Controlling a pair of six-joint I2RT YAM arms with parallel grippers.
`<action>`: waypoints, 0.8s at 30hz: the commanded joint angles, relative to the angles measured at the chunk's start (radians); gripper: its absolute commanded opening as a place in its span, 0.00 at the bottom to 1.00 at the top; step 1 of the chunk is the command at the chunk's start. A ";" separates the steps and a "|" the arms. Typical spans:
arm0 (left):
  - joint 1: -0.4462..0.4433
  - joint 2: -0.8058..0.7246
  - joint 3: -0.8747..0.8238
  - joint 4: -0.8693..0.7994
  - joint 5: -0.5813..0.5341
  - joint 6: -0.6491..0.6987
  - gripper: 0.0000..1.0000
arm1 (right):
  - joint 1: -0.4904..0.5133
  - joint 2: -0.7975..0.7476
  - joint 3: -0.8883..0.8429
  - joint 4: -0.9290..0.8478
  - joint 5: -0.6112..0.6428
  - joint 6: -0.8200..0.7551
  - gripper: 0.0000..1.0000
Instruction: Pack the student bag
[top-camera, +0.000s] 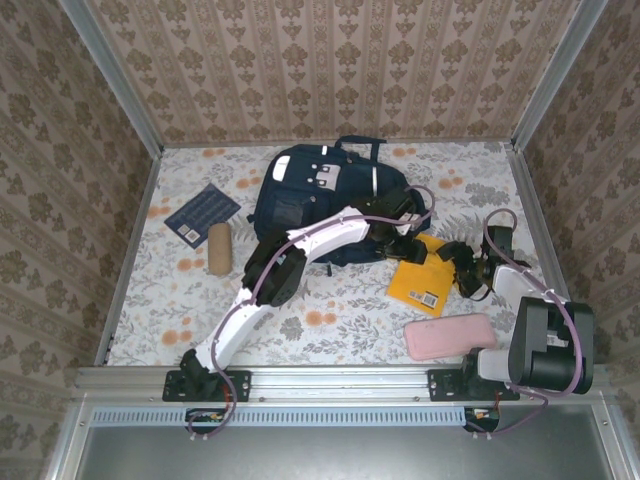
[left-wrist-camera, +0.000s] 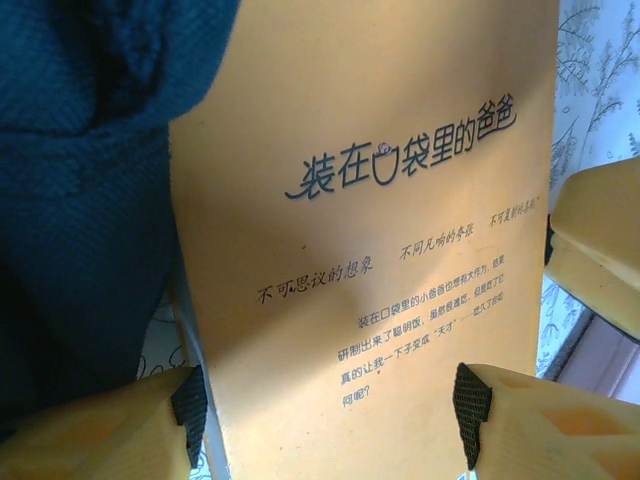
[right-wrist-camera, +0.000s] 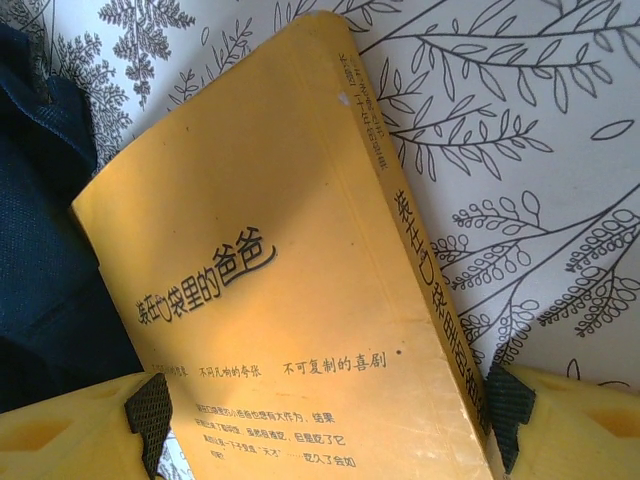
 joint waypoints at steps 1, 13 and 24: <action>-0.004 0.039 -0.066 0.069 0.102 -0.065 0.68 | 0.019 0.006 -0.021 0.054 -0.130 0.039 0.84; 0.004 -0.053 -0.140 0.258 0.300 -0.136 0.53 | 0.014 0.055 -0.019 0.074 -0.108 0.043 0.84; 0.020 -0.047 -0.160 0.248 0.302 -0.115 0.52 | 0.001 -0.010 -0.047 0.137 -0.174 0.075 0.79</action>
